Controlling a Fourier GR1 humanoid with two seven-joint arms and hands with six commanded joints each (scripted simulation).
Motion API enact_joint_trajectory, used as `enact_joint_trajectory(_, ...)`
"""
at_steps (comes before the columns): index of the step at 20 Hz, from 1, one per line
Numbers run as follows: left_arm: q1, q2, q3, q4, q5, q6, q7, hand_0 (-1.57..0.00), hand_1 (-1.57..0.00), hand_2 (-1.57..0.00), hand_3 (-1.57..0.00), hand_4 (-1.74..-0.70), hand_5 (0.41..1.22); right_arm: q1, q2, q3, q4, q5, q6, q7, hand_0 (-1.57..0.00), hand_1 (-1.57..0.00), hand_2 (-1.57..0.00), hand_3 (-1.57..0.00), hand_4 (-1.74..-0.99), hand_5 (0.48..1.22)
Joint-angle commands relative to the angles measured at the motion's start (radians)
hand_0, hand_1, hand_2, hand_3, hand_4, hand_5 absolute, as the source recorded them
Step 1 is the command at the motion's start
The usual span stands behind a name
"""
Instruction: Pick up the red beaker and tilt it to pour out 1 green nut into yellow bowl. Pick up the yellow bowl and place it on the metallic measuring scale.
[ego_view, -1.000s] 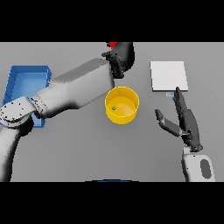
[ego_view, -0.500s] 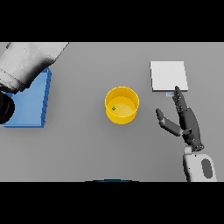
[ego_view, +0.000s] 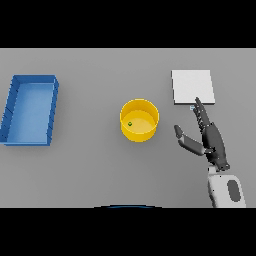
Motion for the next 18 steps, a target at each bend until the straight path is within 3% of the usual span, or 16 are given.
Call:
enact_joint_trajectory(1, 0.032, 0.008, 0.010, -0.009, 0.025, 0.025, 0.028, -1.57, -1.57, -1.57, -1.41, -1.73, 1.221, -0.012, -0.001, -0.008, 0.003, -0.005, -0.005, 0.010, 0.00, 0.00, 0.00, 0.00, -1.286, 0.649)
enact_joint_trajectory(4, 0.143, 0.036, 0.028, -0.040, 0.102, 0.079, 0.101, -1.57, -1.57, -1.57, -1.47, -1.73, 1.221, -0.017, 0.006, -0.008, 0.001, -0.027, 0.008, 0.029, 0.00, 0.00, 0.00, 0.00, -1.275, 0.656)
enact_joint_trajectory(6, 0.221, 0.050, 0.057, -0.060, 0.174, 0.109, 0.144, -1.57, -1.57, -1.57, -1.50, -1.74, 1.221, -0.008, -0.006, -0.009, 0.001, -0.015, 0.005, 0.011, 0.00, 0.00, 0.00, 0.00, -1.285, 0.663)
enact_joint_trajectory(9, 0.341, 0.056, 0.088, -0.122, 0.270, 0.172, 0.195, -1.57, -1.57, -1.57, -1.42, -1.74, 1.221, -0.009, -0.016, -0.011, 0.015, -0.016, 0.015, 0.006, 0.00, 0.00, 0.00, 0.00, -1.307, 0.677)
enact_joint_trajectory(14, 0.548, 0.111, 0.099, -0.320, 0.382, 0.284, 0.286, -1.57, -1.57, -1.57, -1.52, -1.74, 1.221, -0.006, -0.024, -0.009, 0.020, -0.010, 0.019, -0.009, 0.00, 0.00, 0.00, 0.00, -1.304, 0.707)
enact_joint_trajectory(16, 0.614, 0.145, 0.082, -0.443, 0.401, 0.329, 0.338, -1.57, -1.57, -1.57, -1.45, -1.74, 1.221, 0.006, -0.023, -0.002, 0.013, -0.005, 0.022, -0.020, 0.00, 0.00, 0.00, 0.00, -1.309, 0.716)
enact_joint_trajectory(18, 0.693, 0.168, 0.072, -0.534, 0.428, 0.377, 0.347, -1.57, -1.57, -1.57, -1.39, -1.74, 1.221, -0.015, -0.025, -0.008, 0.027, -0.001, 0.013, -0.005, 0.00, 0.00, 0.00, 0.00, -1.315, 0.722)
